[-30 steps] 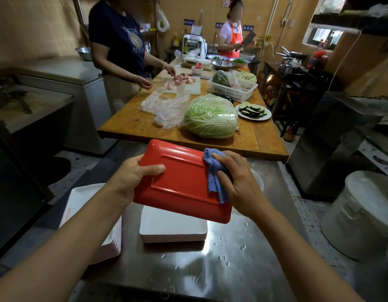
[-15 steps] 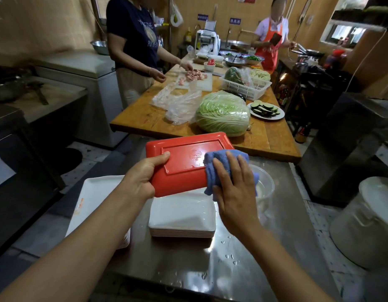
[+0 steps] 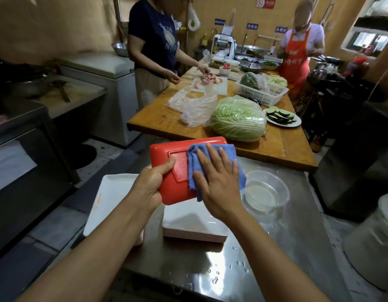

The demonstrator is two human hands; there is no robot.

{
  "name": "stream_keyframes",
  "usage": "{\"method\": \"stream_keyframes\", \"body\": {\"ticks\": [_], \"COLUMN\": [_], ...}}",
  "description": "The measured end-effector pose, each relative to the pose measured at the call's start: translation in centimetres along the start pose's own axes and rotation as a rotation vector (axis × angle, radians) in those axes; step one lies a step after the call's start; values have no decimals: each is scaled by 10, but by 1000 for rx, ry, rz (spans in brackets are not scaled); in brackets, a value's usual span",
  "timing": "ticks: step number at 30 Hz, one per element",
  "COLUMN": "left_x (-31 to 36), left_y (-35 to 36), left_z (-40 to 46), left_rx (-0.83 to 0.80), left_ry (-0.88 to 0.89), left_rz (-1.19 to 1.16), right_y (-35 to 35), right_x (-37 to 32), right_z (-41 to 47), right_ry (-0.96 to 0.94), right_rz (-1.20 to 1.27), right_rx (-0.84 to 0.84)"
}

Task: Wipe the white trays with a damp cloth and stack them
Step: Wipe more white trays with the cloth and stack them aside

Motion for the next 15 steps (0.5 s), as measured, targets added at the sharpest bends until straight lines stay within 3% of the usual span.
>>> {"method": "stream_keyframes", "body": {"ticks": [2,7,15], "left_x": [6,16,37], "left_y": [-14,-50,-100], "left_z": [-1,-4,-13], "left_rx": [29,62,108], "left_ry": [-6,-18,65], "left_rz": [5,2,57], "right_y": [1,17,40], "right_x": [10,17,-1], "right_z": [2,2,14], "right_ry": [50,206,265], "right_rz": [21,344,531], "right_rx": [21,-59,4]}}
Point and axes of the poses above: each hand's wrist, its own z-axis towards the middle knuckle, its own y-axis out of the palm, x = y × z, the point moved 4 cm from there along z, towards the middle knuckle, and after that the axes turned 1 degree about z, right-handed, at the moved point
